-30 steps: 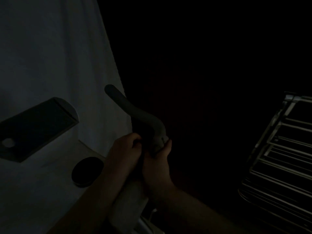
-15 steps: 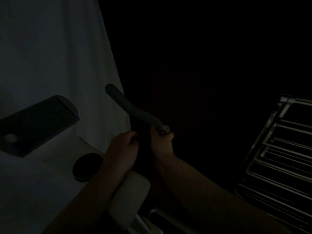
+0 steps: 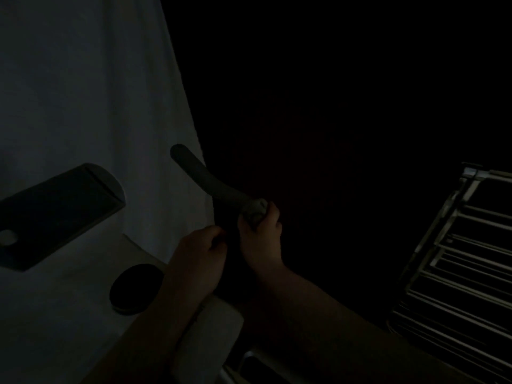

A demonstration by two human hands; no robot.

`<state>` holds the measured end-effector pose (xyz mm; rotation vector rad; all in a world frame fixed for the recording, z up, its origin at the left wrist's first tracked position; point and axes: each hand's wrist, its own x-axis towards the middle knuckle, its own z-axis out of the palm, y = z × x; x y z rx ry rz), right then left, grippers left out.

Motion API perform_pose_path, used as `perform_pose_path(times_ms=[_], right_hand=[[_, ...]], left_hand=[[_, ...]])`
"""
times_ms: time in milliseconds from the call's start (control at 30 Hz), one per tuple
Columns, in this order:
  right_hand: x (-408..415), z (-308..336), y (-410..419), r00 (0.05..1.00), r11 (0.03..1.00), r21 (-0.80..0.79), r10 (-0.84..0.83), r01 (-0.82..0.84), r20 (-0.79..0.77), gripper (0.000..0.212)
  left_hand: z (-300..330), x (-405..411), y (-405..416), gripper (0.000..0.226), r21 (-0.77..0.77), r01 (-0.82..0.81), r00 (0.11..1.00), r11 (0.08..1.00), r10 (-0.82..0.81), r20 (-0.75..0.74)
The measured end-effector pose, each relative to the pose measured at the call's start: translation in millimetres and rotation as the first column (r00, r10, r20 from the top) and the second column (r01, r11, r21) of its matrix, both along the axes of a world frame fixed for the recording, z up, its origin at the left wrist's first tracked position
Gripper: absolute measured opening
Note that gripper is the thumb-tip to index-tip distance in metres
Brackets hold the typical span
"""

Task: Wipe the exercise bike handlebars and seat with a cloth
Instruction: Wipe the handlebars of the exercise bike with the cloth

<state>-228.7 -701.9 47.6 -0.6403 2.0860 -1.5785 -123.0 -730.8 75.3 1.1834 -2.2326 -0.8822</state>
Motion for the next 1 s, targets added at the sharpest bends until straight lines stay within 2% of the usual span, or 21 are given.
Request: perform_pose_path(times_ms=[67,133,233,300,400,467,533,600,667,767,833,1000], right_hand=[[-29.5,7.9,-20.4,0.996,0.991,0.101,0.088,-0.086,-0.010,0.061],[-42.6,19.1,-33.8,0.975,0.960,0.212,0.205,-0.183,-0.089,0.060],[-28.9,11.9,-23.2,0.863,0.912,0.364,0.330,-0.187,-0.382,0.066],[-25.6,3.9,-15.8,0.803,0.905,0.386,0.362,-0.180,-0.474,0.069],[-53.5,13.6,-49.0,0.814,0.850,0.433,0.465,-0.301,-0.348,0.066],[-60.7,22.7,-63.7,0.832,0.841,0.386,0.492,-0.379,-0.255,0.058],[-53.5,19.6,-60.2,0.838,0.862,0.372,0.461,-0.345,-0.291,0.060],[-43.8,9.3,-40.2,0.807,0.883,0.404,0.412,-0.239,-0.423,0.066],[-41.0,4.1,-28.1,0.770,0.883,0.418,0.414,-0.211,-0.486,0.068],[-55.4,14.6,-51.0,0.735,0.811,0.531,0.513,-0.245,-0.444,0.068],[-57.0,20.6,-63.6,0.755,0.800,0.545,0.513,-0.250,-0.408,0.069],[-37.9,8.5,-29.3,0.755,0.850,0.496,0.442,-0.179,-0.484,0.072]], left_hand=[[-1.2,-1.5,-2.2,0.025,0.036,0.021,1.000,0.999,-0.020,-0.016],[-2.2,-1.1,-3.7,0.024,0.079,0.031,0.999,0.996,-0.028,-0.037],[-3.4,0.7,-3.0,0.023,0.034,0.041,0.999,0.999,-0.041,-0.020],[-5.9,0.4,-4.4,0.022,0.001,0.056,0.998,0.998,-0.056,-0.013],[-7.8,-1.7,-7.3,0.023,0.006,0.072,0.997,0.997,-0.072,0.005],[-6.5,-1.3,-7.6,0.023,-0.003,0.087,0.996,0.996,-0.087,0.013],[-5.2,0.6,-7.1,0.021,-0.028,0.090,0.996,0.996,-0.090,-0.017],[-4.4,1.5,-4.7,0.021,-0.026,0.079,0.997,0.997,-0.079,-0.011],[-5.9,0.8,-6.0,0.021,-0.023,0.073,0.997,0.997,-0.073,-0.006],[-9.3,-2.6,-12.9,0.020,-0.028,0.119,0.987,0.993,-0.115,0.114],[-11.4,-1.9,-16.5,0.020,-0.015,0.120,0.982,0.993,-0.116,0.151],[-11.0,2.3,-8.5,0.021,-0.017,0.079,0.997,0.997,-0.079,-0.011]])
